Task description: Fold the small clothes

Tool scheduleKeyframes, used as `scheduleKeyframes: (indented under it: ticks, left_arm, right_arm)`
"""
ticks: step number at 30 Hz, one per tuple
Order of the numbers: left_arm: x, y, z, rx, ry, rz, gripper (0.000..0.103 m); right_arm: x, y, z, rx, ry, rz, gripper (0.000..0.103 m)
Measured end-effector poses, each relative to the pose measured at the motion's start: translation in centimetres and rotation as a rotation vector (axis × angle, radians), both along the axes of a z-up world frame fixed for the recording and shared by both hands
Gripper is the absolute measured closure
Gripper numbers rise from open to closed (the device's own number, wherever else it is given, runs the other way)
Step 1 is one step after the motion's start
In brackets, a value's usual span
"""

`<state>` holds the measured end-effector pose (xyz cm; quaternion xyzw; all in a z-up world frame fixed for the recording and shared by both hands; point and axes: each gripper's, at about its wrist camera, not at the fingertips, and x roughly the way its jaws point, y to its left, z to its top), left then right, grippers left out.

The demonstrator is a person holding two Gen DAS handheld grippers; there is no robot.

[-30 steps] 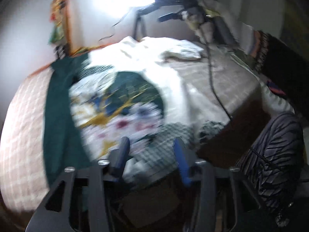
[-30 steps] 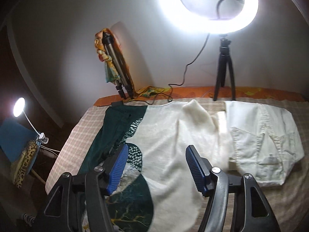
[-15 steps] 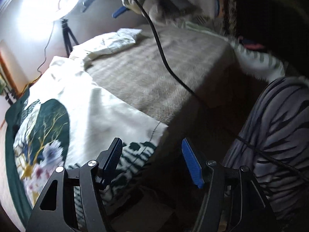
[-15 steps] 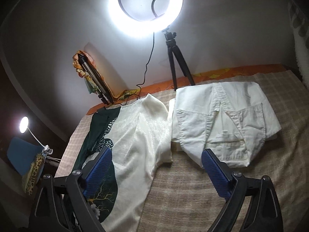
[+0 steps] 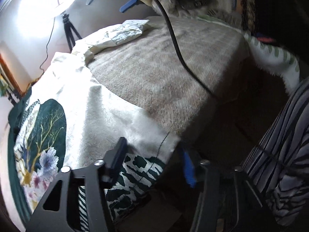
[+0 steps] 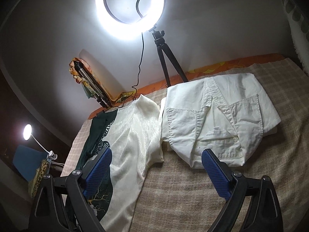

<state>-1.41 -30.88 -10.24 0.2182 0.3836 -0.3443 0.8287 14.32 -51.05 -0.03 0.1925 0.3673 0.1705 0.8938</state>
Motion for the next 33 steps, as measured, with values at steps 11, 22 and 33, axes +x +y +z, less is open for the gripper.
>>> scheduleKeyframes:
  ticks: [11, 22, 33]
  left_arm:
    - [1.3, 1.9, 1.4, -0.182, 0.102, 0.053, 0.095]
    - [1.9, 4.5, 2.0, -0.275, 0.128, 0.122, 0.097]
    - [1.6, 5.8, 2.6, -0.369, 0.160, 0.137, 0.097]
  right_arm:
    - [3.0, 3.1, -2.2, 0.018, 0.037, 0.046, 0.012]
    - [9.6, 6.4, -7.9, 0.020, 0.289, -0.015, 0.049]
    - [10.5, 8.0, -8.4, 0.022, 0.314, -0.050, 0.100]
